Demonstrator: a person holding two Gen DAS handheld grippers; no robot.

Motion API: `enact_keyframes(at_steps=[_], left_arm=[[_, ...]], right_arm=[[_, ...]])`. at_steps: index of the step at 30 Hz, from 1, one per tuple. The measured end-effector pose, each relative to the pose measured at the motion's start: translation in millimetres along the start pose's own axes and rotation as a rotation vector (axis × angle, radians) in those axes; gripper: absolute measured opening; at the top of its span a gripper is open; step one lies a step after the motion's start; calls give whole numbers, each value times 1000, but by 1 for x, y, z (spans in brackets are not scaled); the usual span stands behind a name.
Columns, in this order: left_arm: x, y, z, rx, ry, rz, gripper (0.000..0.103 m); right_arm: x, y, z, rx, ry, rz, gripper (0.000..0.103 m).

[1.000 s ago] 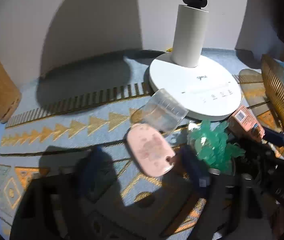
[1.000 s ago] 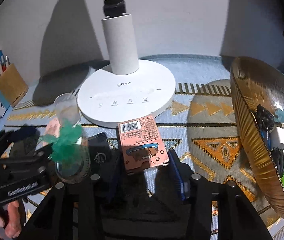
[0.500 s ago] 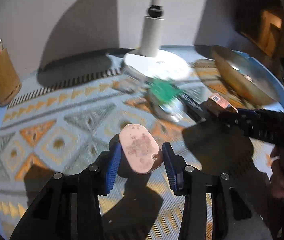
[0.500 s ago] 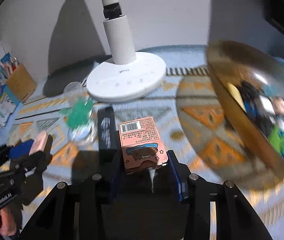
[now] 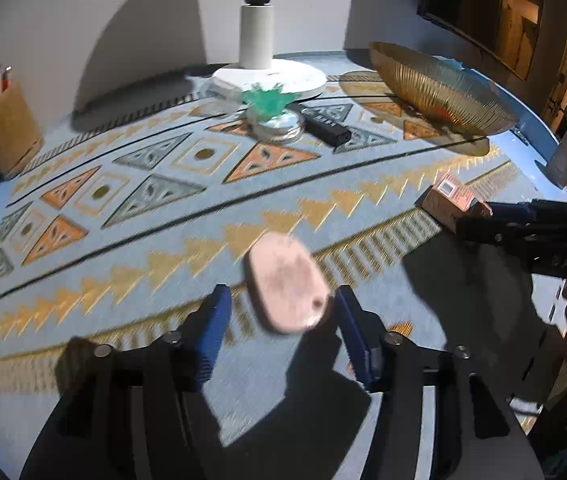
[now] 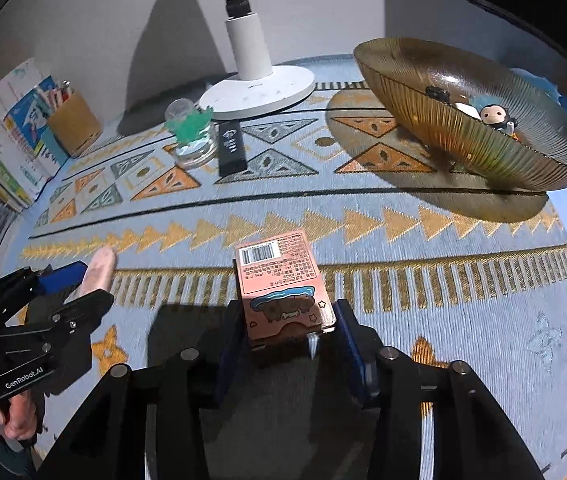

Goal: Organize rigid objects
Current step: 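Carry the pink eraser and pink box over the amber bowl and open both tools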

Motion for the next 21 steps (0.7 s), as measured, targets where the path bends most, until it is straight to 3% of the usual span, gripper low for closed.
enact_keyframes(at_steps=[1, 2, 6, 12, 13, 14, 15, 16, 19, 21], left_arm=[[4, 2, -4, 6, 10, 19, 72], [8, 3, -7, 9, 27, 32, 77], [20, 8, -10, 1, 100, -5, 77], [-3, -4, 1, 6, 104, -24, 76], [-5, -6, 3, 6, 101, 0, 73], [-7, -9, 6, 5, 93, 36, 61], [-9, -10, 8, 6, 79, 59, 40], [-12, -11, 10, 5, 57, 78, 34], [-22, -4, 16, -24, 42, 35, 34], [-30, 8, 24, -69, 16, 33, 34]], right_arm=[[1, 1, -1, 4, 3, 10, 63], [1, 3, -3, 5, 7, 14, 68], [-3, 2, -3, -7, 46, -40, 68], [2, -8, 5, -7, 97, -63, 65], [3, -10, 5, -12, 118, -93, 58], [6, -10, 6, -22, 137, -106, 45], [10, -9, 6, -25, 152, -82, 40], [13, -8, 6, -26, 162, -78, 40], [21, -7, 4, -28, 184, -49, 40], [21, 5, 7, -45, 139, 48, 39]])
Point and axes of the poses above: each gripper's, at about its wrist camera, not at the fingertips, and y roughly against the way its jaws point, x to its left, z to its top, the point moved 6 cm from there along -y, roughly the way its jaws point, and after that the axes turned 2 degrees about -x, right-handed, at the moved point
